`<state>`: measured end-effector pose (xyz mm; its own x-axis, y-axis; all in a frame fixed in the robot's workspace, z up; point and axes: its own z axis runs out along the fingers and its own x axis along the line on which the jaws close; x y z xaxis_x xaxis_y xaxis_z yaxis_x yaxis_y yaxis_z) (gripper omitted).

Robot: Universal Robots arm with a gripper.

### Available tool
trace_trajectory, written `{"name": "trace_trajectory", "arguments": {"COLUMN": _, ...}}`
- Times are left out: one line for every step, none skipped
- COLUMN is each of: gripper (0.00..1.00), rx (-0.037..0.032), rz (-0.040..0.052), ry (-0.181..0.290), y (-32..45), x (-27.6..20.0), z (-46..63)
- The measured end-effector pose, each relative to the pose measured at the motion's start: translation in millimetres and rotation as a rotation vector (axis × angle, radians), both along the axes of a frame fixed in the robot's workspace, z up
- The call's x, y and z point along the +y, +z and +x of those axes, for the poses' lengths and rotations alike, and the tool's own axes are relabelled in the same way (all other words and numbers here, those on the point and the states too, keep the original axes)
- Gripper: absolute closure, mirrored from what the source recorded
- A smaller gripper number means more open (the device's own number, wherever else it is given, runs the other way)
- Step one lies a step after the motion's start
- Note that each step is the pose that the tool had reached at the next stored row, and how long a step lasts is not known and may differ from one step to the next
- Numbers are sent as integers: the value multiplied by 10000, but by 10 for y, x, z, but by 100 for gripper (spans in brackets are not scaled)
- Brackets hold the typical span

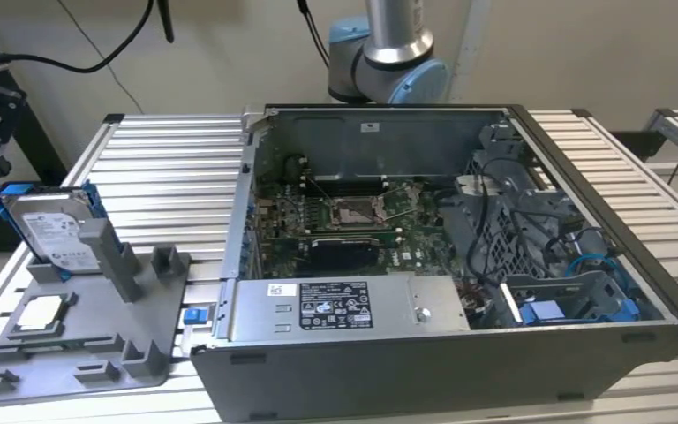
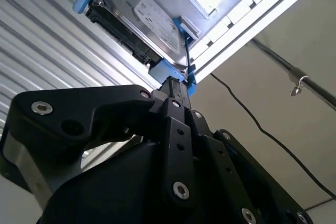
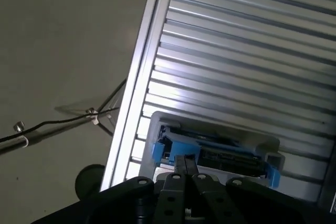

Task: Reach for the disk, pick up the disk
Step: 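Pick up the disk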

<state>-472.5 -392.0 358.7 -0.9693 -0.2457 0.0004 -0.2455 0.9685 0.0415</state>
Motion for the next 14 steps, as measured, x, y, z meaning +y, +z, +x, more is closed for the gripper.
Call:
{"name": "trace_trajectory", "arguments": {"gripper": 100, "rx": 0, "rz": 0, "ry": 128, "y": 0, "x": 0, "z": 0}}
{"name": "trace_trajectory", "arguments": {"gripper": 100, "rx": 0, "rz": 0, "ry": 254, "y": 0, "x": 0, "z": 0}}
{"name": "trace_trajectory", "arguments": {"gripper": 100, "rx": 0, "rz": 0, "ry": 384, "y": 0, "x": 0, "z": 0}}
{"name": "trace_trajectory", "arguments": {"gripper": 100, "rx": 0, "rz": 0, "ry": 513, "y": 0, "x": 0, "z": 0}}
{"name": "trace_trajectory", "arguments": {"gripper": 100, "rx": 0, "rz": 0, "ry": 643, "y": 0, "x": 0, "z": 0}}
{"name": "trace_trajectory", "arguments": {"gripper": 100, "rx": 1, "rz": 0, "ry": 776, "y": 0, "x": 0, "z": 0}}
{"name": "trace_trajectory", "arguments": {"gripper": 100, "rx": 0, "rz": 0, "ry": 902, "y": 0, "x": 0, "z": 0}}
{"name": "trace_trajectory", "arguments": {"gripper": 100, "rx": 1, "rz": 0, "ry": 1042, "y": 1, "x": 0, "z": 0}}
{"name": "trace_trajectory", "arguments": {"gripper": 100, "rx": 1, "rz": 0, "ry": 1170, "y": 1, "x": 0, "z": 0}}
{"name": "trace_trajectory", "arguments": {"gripper": 100, "rx": 0, "rz": 0, "ry": 1301, "y": 1, "x": 0, "z": 0}}
{"name": "trace_trajectory", "arguments": {"gripper": 100, "rx": 1, "rz": 0, "ry": 1428, "y": 1, "x": 0, "z": 0}}
{"name": "trace_trajectory", "arguments": {"gripper": 100, "rx": 0, "rz": 0, "ry": 1555, "y": 1, "x": 0, "z": 0}}
{"name": "trace_trajectory", "arguments": {"gripper": 100, "rx": 1, "rz": 0, "ry": 1679, "y": 2, "x": 0, "z": 0}}
{"name": "trace_trajectory", "arguments": {"gripper": 100, "rx": 1, "rz": 0, "ry": 1818, "y": 2, "x": 0, "z": 0}}
